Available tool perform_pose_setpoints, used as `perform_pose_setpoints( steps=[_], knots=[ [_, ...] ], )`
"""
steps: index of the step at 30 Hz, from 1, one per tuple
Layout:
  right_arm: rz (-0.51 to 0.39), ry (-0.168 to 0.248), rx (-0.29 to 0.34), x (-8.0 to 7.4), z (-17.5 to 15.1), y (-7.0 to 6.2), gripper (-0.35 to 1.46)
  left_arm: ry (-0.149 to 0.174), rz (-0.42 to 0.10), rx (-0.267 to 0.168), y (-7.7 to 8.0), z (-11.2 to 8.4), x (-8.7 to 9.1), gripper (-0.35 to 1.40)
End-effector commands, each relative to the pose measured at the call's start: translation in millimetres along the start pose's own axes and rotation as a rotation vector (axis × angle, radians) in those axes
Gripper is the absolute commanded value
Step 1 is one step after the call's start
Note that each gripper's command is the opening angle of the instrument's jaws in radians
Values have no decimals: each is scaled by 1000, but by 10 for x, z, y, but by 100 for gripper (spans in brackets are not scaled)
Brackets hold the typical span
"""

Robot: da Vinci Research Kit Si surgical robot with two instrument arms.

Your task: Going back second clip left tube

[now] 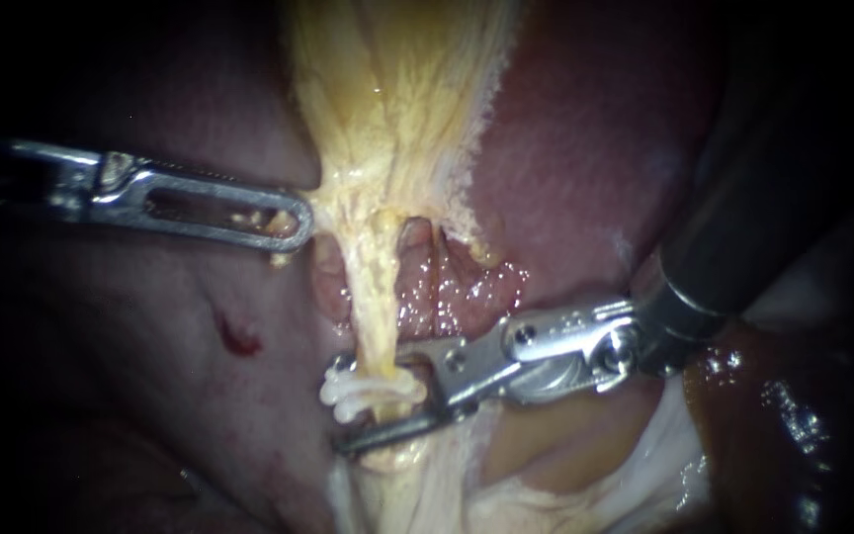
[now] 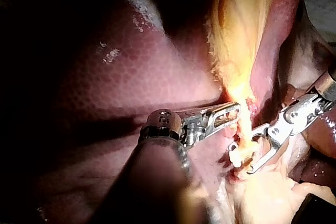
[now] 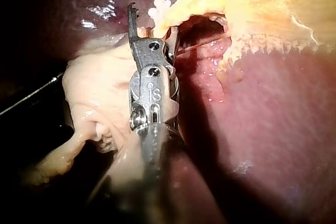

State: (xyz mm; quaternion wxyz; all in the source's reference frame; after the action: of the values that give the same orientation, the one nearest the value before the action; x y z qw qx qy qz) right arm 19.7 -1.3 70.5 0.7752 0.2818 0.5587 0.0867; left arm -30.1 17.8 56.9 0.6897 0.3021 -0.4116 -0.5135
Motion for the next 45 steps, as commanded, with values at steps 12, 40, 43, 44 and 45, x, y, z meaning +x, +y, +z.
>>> perform_pose_setpoints(
  steps=[12,40,43,44,45],
  knots=[
    [-84,62,-58,-8,-65,-5,50,1,1,1,1,-1,0,-35],
    [-113,115,-98,9,-179,-8,50,-13,12,-13,19,38,12,-35],
    [-113,115,-98,9,-180,-7,50,-12,15,-4,26,56,14,-35],
    [-113,115,-98,9,-180,-7,50,-8,16,-4,28,64,15,-35],
    [-113,115,-98,9,-180,-7,50,-6,16,-5,29,70,16,-35]
  ],
)
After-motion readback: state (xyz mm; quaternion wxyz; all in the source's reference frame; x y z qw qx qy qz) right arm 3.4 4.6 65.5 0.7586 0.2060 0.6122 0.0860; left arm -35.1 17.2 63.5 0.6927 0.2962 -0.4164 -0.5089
